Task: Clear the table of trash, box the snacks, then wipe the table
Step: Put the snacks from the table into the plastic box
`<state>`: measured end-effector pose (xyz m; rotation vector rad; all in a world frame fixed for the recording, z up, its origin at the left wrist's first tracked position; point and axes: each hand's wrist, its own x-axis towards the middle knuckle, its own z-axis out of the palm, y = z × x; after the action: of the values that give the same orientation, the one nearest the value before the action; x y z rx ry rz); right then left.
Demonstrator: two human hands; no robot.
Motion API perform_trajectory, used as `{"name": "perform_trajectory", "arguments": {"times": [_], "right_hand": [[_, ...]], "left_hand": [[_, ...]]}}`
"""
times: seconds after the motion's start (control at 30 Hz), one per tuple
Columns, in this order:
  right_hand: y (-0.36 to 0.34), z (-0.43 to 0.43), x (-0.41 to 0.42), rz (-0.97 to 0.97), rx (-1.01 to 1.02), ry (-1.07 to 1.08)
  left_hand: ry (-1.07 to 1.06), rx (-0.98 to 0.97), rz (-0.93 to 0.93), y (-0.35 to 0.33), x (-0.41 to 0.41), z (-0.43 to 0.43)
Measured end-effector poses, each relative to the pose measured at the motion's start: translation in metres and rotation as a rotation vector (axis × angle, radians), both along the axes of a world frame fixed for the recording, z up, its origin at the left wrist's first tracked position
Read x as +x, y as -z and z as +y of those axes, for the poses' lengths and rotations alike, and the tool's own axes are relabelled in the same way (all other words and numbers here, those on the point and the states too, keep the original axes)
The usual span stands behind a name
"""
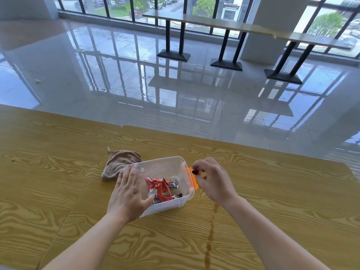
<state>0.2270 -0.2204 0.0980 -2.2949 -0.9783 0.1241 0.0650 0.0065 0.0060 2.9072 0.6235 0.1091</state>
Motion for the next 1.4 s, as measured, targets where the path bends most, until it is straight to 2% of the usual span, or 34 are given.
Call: {"name": "perform_trajectory", "arguments": {"times": [0.17,0.33,0.53,0.63,0.77,0.93,1.07,1.23,1.4], "right_hand": [[0.01,0.047,-0.01,-0.066,-0.14,-0.169],[0.027,0.07,-0.014,-0.148,-0.424,-0.287],[0.034,0.077,-0.016,-0.257,-0.509,-0.343],[0.036,0.074,-0.015,-0.241,-0.49,-0.341],[0.039,0.067,-0.013,-0.238,-0.363,-0.273],[0.043,0.049,-0.006,-0.193,-0.164,-0.05],[0.049,0.04,0.0,-0.079,-0.141,0.08],[0.055,0.04,0.004,-0.008,-0.155,0.138],[0.055,0.042,0.006,0.039,-0.181,0.132]], "left_hand": [[-0.011,0.003,0.002,0.001,0.0,0.0],[-0.009,-0.003,-0.014,0.003,-0.001,0.0],[-0.007,-0.009,-0.034,0.004,-0.001,0.0],[-0.007,-0.011,-0.033,0.004,0.0,0.0],[-0.007,-0.011,-0.022,0.002,0.0,-0.001],[-0.011,-0.038,-0.037,0.001,0.0,-0.002],[-0.01,-0.086,-0.082,0.0,-0.001,-0.002],[-0.038,-0.164,-0.157,0.0,-0.002,0.0],[-0.272,-0.36,-0.338,-0.004,-0.006,0.001]]}}
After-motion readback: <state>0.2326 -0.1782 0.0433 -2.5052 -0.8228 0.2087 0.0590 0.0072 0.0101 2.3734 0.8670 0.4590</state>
